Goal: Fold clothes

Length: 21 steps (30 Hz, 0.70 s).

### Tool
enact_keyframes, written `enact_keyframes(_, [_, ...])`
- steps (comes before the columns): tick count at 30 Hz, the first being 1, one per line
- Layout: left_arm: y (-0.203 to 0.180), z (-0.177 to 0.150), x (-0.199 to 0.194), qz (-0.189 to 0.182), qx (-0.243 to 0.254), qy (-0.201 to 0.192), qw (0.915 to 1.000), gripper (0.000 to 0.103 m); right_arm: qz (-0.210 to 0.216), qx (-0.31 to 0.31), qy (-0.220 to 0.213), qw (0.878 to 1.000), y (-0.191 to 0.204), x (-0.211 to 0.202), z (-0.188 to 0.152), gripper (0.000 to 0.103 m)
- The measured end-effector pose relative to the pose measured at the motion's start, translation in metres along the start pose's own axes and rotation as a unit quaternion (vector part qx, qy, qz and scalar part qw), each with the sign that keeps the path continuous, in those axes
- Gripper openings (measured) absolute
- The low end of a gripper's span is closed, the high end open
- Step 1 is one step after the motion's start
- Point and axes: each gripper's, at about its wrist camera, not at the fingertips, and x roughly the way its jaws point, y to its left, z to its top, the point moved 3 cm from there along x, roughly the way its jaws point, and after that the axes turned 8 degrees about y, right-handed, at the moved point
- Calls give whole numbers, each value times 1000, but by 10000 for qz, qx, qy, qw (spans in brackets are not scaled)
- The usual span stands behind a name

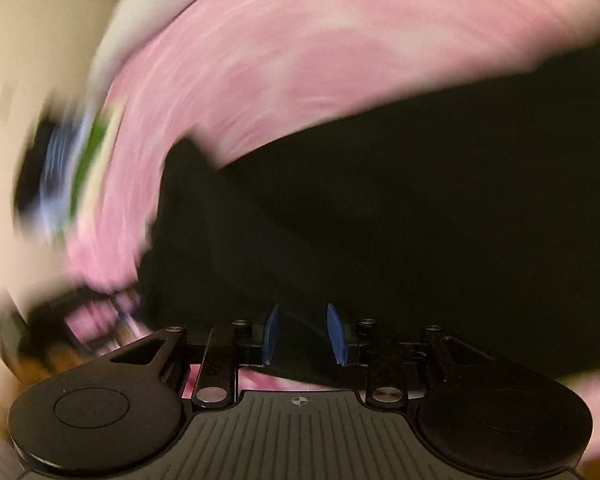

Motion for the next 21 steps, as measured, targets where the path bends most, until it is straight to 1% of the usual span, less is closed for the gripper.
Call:
enact_keyframes(1, [-3,2,6,-182,-110,-11,9998,26,228,537,-48,9983,-14,-4,-1,31])
enact_keyframes(2, [-5,4,12,-355,-212,-27,9991,26,479,1146,-105,9922,-30,-6,-4,31])
enact_keyframes(3, [-8,7,17,-443,-237,-94,9987,26,654,1579,-163,9851,-41,-6,-8,31])
enact_keyframes(4, [-11,11,23,-520,-260,-158,9982,27,819,1947,-238,9771,-50,-8,-10,31])
enact_keyframes(5, [-13,14,27,-490,-263,-199,9983,27,941,2232,-326,9697,-60,-10,-14,31])
enact_keyframes(6, [-15,17,31,-468,-265,-238,9983,27,981,2411,-415,9646,-67,-12,-16,31])
enact_keyframes(7, [-18,18,34,-529,-243,-252,9980,27,1018,2580,-504,9595,-74,-14,-18,31])
enact_keyframes(8, [-20,19,38,-512,-182,-244,9982,27,1037,2676,-586,9561,-79,-18,-18,31])
enact_keyframes(9, [-22,19,41,-491,-120,-236,9984,21,1026,2732,-663,9542,-83,-21,-18,31])
enact_keyframes(10, [-24,19,43,-421,-51,-234,9988,5,988,2764,-730,9532,-86,-24,-17,31])
enact_keyframes(11, [-26,17,41,-434,19,-286,9986,3,956,2796,-795,9520,-89,-27,-16,31])
enact_keyframes(12, [-28,15,34,-532,87,-381,9978,3,963,2831,-857,9504,-91,-30,-15,31])
enact_keyframes(15, [-30,4,-5,-898,452,-952,9904,3,988,2858,-1040,9475,-96,-42,-11,31])
enact_keyframes(16, [-27,-1,-21,-921,553,-1117,9879,3,970,2845,-1104,9473,-98,-45,-10,31])
enact_keyframes(18, [-13,-10,-42,-807,600,-1225,9874,3,949,2841,-1220,9462,-101,-52,-7,31])
enact_keyframes(19, [-1,-15,-47,-657,584,-1182,9891,3,964,2870,-1257,9448,-102,-54,-6,31])
enact_keyframes(21, [24,-25,-42,-197,485,-985,9938,3,975,2938,-1266,9424,-105,-53,-5,31])
